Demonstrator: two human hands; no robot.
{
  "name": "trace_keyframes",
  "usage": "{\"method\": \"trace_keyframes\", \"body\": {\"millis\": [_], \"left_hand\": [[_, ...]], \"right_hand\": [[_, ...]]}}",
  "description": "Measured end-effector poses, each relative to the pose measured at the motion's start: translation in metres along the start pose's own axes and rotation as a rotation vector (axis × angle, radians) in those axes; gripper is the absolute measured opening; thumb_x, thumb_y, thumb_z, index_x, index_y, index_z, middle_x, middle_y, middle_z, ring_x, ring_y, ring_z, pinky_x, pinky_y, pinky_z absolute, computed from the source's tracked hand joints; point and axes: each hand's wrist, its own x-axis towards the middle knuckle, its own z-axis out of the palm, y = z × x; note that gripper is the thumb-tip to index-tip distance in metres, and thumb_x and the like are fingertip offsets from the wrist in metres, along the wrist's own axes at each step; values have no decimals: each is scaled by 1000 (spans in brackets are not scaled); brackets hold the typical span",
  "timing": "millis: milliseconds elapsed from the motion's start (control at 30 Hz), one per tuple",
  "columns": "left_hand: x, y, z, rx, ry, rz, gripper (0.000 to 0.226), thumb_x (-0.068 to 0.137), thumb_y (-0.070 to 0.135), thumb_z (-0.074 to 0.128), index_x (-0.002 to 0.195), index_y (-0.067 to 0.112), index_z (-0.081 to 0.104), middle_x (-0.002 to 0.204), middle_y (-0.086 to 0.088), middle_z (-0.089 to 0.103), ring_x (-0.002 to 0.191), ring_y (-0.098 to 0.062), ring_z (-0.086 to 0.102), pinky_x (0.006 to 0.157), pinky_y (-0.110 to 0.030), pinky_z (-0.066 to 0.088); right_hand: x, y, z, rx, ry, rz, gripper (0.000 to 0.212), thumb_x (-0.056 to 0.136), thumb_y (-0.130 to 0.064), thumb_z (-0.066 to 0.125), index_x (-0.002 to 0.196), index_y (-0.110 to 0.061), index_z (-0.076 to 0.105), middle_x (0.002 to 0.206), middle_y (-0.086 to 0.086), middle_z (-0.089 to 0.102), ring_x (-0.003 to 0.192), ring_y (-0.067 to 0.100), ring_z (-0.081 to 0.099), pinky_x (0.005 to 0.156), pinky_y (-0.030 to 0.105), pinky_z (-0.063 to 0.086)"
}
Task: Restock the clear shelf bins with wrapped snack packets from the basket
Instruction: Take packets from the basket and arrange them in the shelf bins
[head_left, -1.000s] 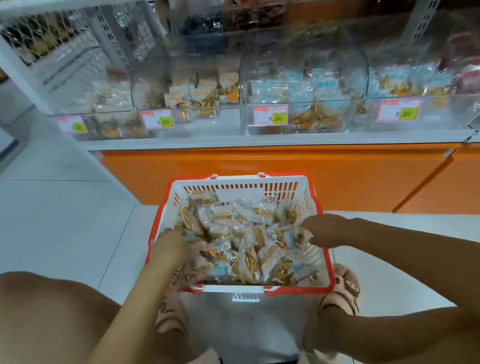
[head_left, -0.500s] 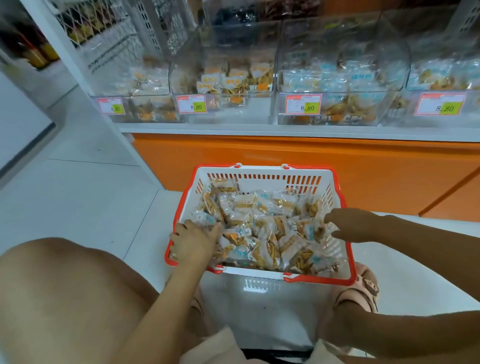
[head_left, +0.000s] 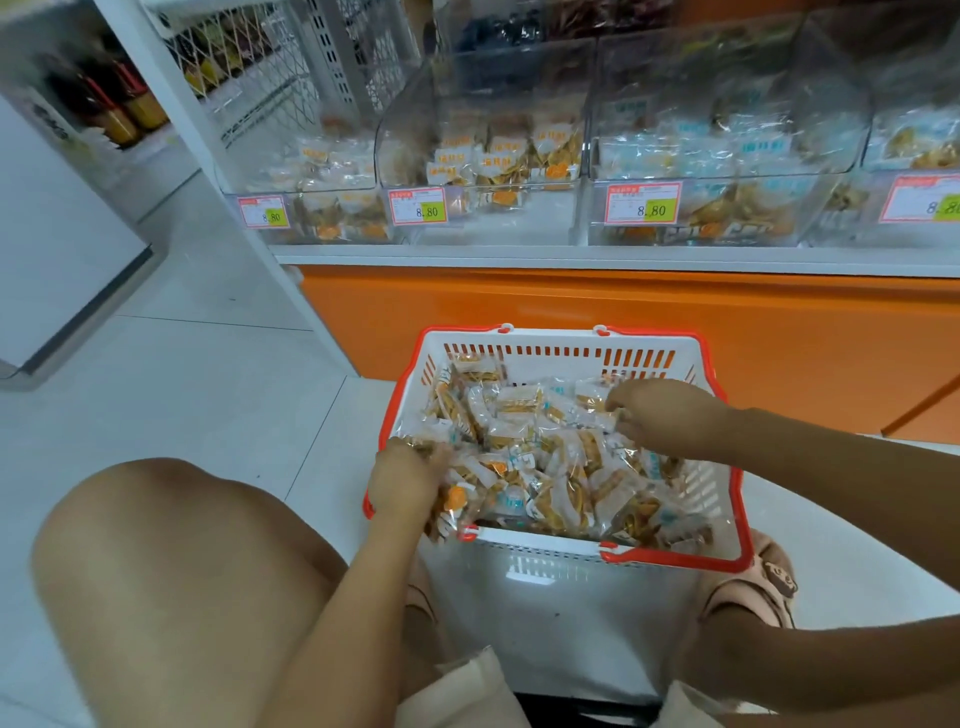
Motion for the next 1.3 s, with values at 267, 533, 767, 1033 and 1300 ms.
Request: {"method": "trace_keyframes", "body": {"millis": [267,533,767,1033,1300], "left_hand": [[5,4,-32,-352,-216,119,57,84,53,63,54,12,36,52,-3,35,48,-15,39,49,-24,31],[1,60,-93,-823,-574,310,47,88,54,52,83,14,76,95,-2,73,92,-11,68,78,-21,50],[22,109,-145,-734,-490,540,51,74,61,55,63,11,53,53,3,49,51,-10,43,54,-20,37],[69,119,-201,-539,-788,487,48,71,39,71,110,12,64,105,0,73,100,-14,68,82,-24,52],[93,175,-183,-510,-412,726,56,62,40,84,107,13,66,106,-14,69,98,-30,65,89,-44,52]], "right_hand": [[9,-61,-1,413,-122,-121,32,93,-37,58,122,-24,57,123,-5,59,101,10,59,87,25,48],[27,-98,-38,846,-314,-234,75,76,-44,75,142,-30,42,144,-17,40,127,4,43,103,22,36],[59,-113,-107,847,-123,-316,9,77,-27,79,73,-23,72,69,-6,67,63,13,60,63,28,49],[97,-100,-142,1276,65,-191,26,77,-11,78,100,-5,65,94,11,73,90,28,70,90,45,53],[114,-72,-219,685,234,-164,26,71,-36,81,89,-33,64,80,-24,61,62,-17,53,59,7,33]]}}
